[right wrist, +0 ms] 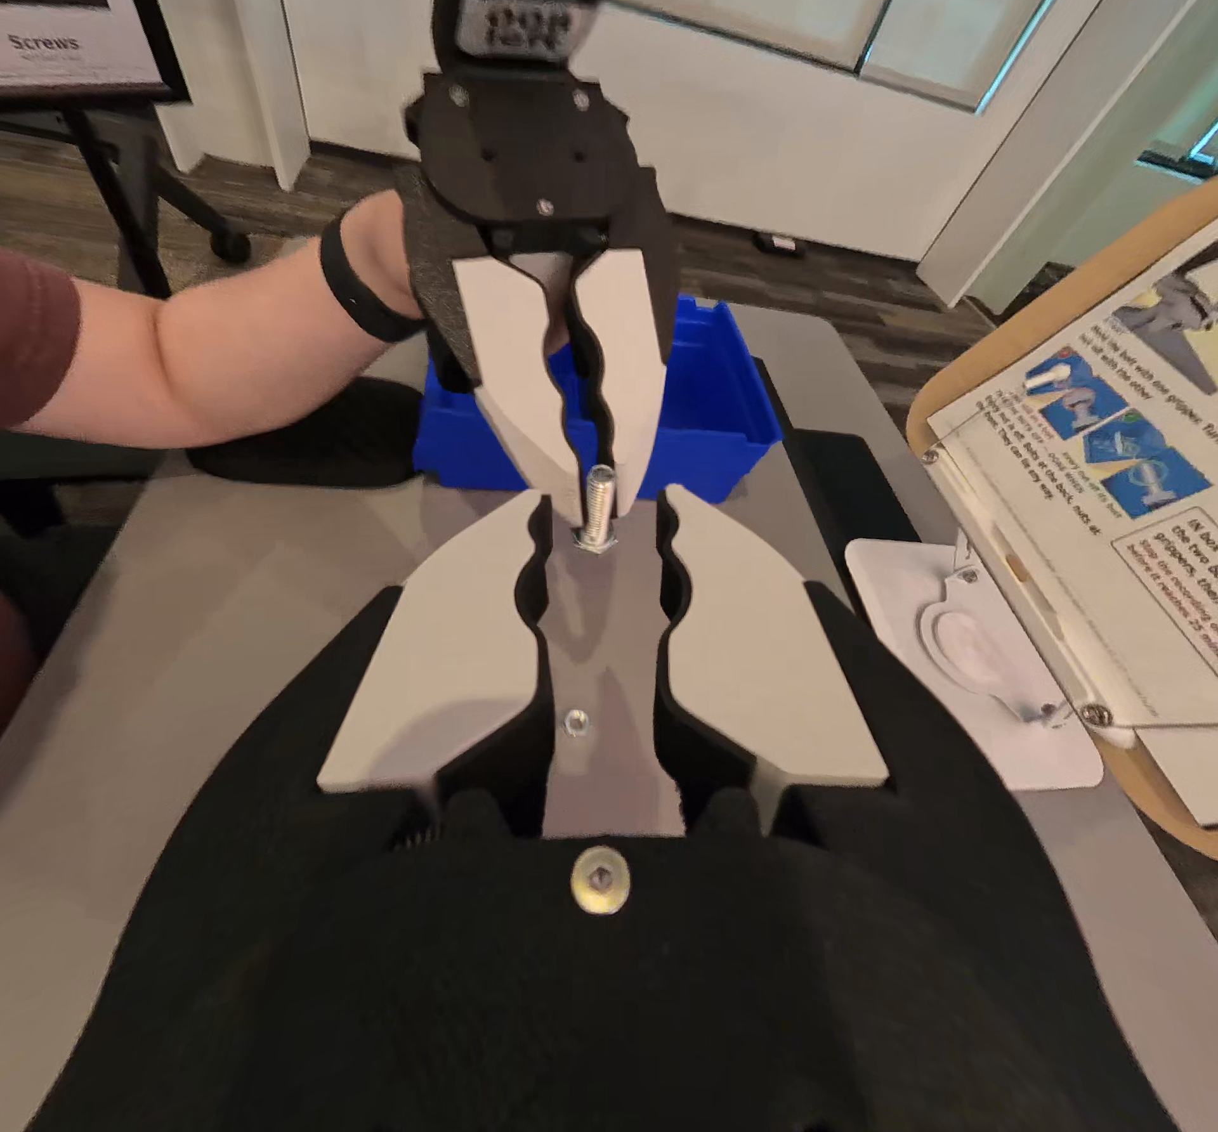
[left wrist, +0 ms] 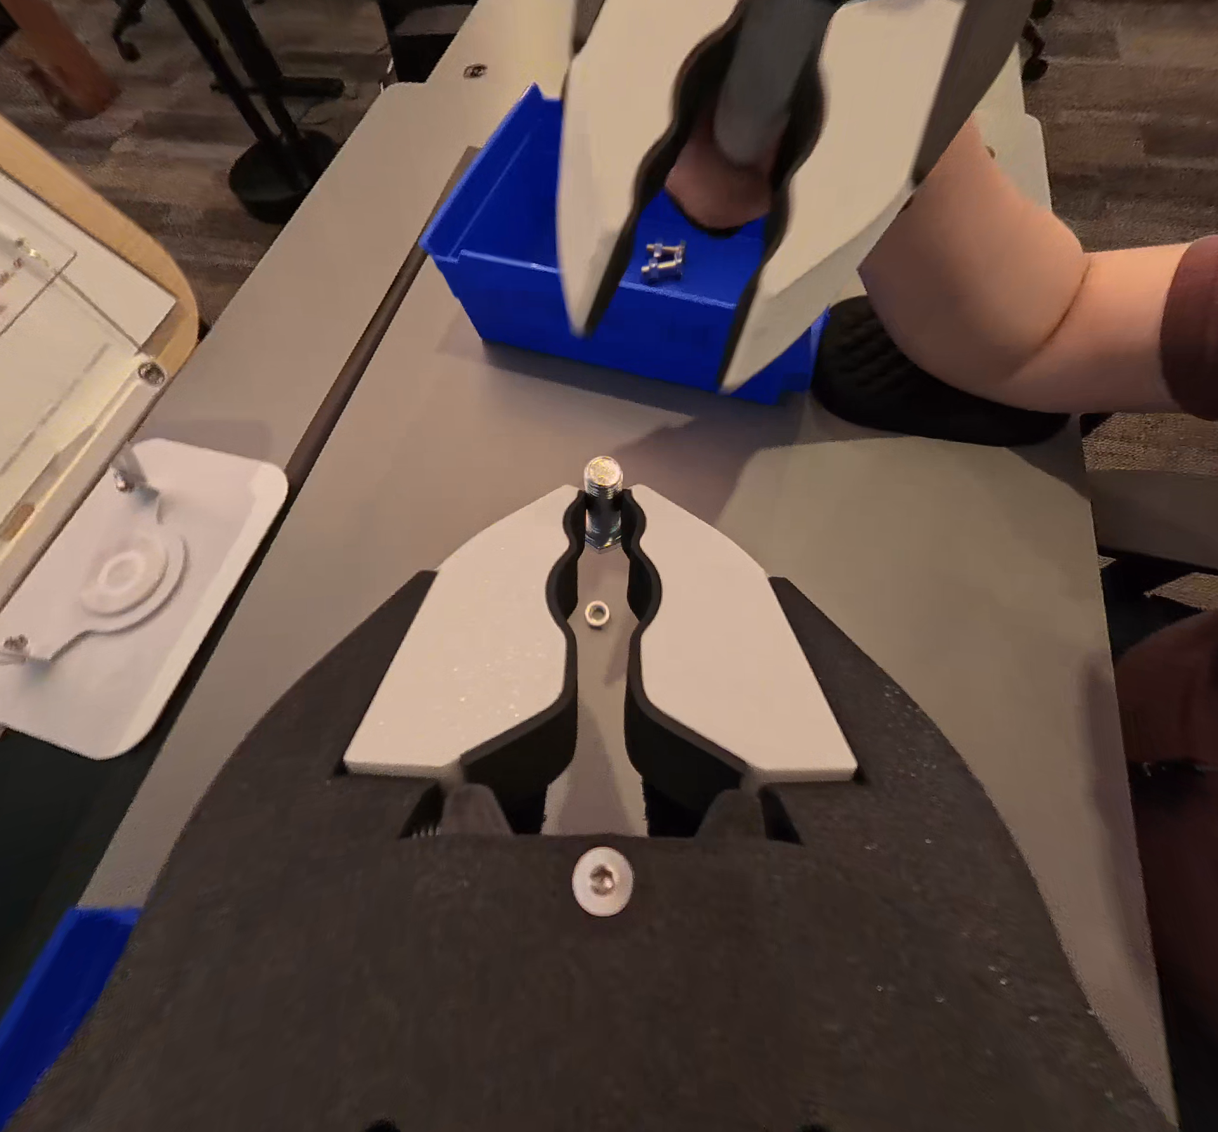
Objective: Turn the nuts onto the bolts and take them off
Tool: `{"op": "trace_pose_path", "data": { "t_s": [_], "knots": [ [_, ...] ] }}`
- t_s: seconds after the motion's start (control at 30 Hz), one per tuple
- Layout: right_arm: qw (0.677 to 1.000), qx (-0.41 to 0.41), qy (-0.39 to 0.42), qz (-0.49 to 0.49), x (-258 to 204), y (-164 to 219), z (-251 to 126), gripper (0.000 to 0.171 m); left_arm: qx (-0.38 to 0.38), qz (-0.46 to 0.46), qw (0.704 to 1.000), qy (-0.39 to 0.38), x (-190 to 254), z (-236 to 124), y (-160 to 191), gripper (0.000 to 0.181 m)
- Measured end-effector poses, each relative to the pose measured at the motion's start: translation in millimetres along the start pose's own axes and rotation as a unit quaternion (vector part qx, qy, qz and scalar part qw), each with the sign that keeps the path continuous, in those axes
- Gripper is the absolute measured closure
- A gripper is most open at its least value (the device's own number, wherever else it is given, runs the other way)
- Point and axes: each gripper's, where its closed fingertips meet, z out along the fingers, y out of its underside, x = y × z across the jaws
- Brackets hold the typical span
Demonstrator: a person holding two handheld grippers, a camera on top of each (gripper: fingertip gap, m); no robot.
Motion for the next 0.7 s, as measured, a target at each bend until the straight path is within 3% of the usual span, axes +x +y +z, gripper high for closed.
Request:
{"op": "trace_pose_path", "data": {
  "t_s": [0.13, 0.33, 0.43, 0.7],
  "knots": [
    [0.999, -0.043, -0.018, -0.016, 2, 23, 2, 0.147, 0.035, 0.0, 0.999, 0.011, 5, 5, -7, 0.172],
    [0.995, -0.012, -0.092, 0.027, -12, 24, 14, 0.146, 0.082, -0.036, 0.993, 0.078, 18, -8, -14, 0.172],
    [0.991, 0.004, -0.127, 0.053, -19, 22, 16, 0.145, 0.073, -0.04, 0.993, 0.089, 20, -8, -8, 0.172],
    [0.985, 0.072, -0.129, 0.093, -12, 4, 14, 0.156, 0.031, -0.025, 0.996, 0.081, 22, 0, 6, 0.172]
  ]
}}
